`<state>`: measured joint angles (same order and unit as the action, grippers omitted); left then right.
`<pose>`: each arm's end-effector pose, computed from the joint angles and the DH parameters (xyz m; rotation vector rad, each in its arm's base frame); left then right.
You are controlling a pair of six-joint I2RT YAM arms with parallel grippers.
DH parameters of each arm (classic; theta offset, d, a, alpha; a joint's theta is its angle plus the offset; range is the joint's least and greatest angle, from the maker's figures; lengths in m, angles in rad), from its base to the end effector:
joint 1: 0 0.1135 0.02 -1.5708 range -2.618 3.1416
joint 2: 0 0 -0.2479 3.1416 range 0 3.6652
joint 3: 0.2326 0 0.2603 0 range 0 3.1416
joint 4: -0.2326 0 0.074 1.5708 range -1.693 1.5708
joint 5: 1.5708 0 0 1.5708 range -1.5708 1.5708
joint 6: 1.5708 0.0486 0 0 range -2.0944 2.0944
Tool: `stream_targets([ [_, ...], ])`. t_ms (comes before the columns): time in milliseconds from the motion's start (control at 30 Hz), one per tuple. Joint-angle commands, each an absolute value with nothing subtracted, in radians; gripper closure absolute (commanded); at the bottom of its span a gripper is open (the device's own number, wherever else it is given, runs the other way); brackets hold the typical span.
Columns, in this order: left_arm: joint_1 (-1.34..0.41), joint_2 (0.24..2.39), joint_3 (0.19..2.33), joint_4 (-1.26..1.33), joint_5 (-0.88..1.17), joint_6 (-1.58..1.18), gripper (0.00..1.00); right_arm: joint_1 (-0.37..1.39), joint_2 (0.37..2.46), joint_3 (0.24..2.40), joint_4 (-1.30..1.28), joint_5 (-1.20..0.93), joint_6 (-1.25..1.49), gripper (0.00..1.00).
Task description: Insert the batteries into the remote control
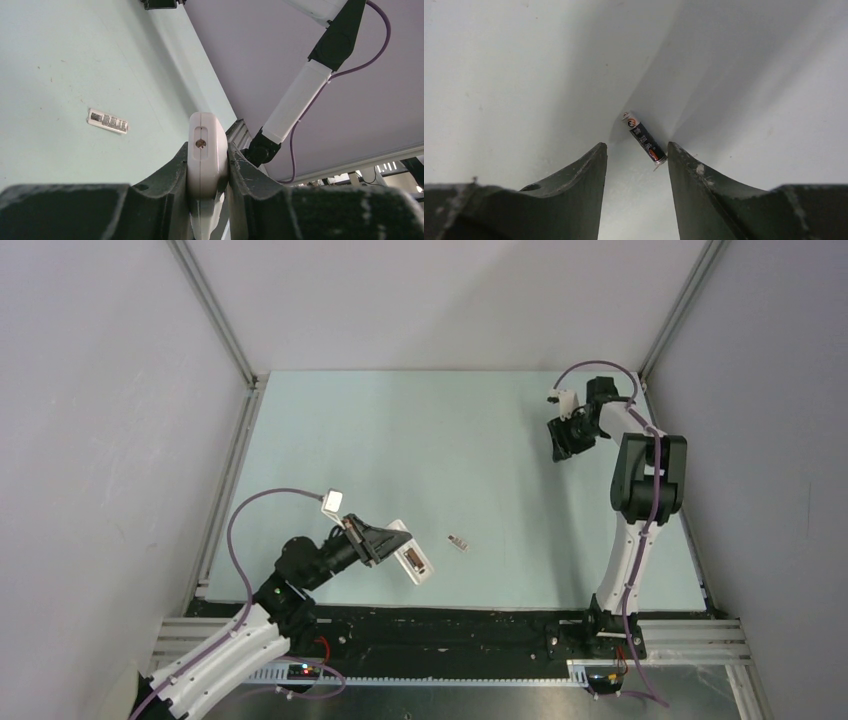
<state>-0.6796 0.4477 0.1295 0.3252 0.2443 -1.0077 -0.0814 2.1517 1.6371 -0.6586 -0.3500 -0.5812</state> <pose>0.1303 -0.1204 0.1994 -0.0730 1.7779 -1.4727 0.4522 -0.0202 0.1380 -0.7448 2.5374 0.2687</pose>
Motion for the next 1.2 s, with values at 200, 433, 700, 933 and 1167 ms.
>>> stream_targets([
  [200, -0.657, 0.426, 0.179, 0.326, 0.277, -0.971, 1.00, -0.030, 2.206, 1.703, -0.771, -0.282, -0.594, 0.63],
  [433, -0.648, 0.411, 0.179, 0.316, 0.289, -0.972, 1.00, -0.019, 2.182, 1.657, -0.783, -0.298, -0.550, 0.85],
  [700, -0.644, 0.382, 0.190, 0.297, 0.286, -0.980, 1.00, -0.004, 1.939, 1.490, -0.511, -0.550, -0.325, 1.00],
  [933, -0.644, 0.357, 0.230, 0.240, 0.279, -0.983, 1.00, 0.196, 1.578, 1.252, -0.271, -0.513, -0.190, 1.00],
  [1167, -0.644, 0.347, 0.269, 0.176, 0.248, -0.983, 1.00, 0.506, 1.254, 0.976, 0.060, -0.482, -0.011, 1.00],
])
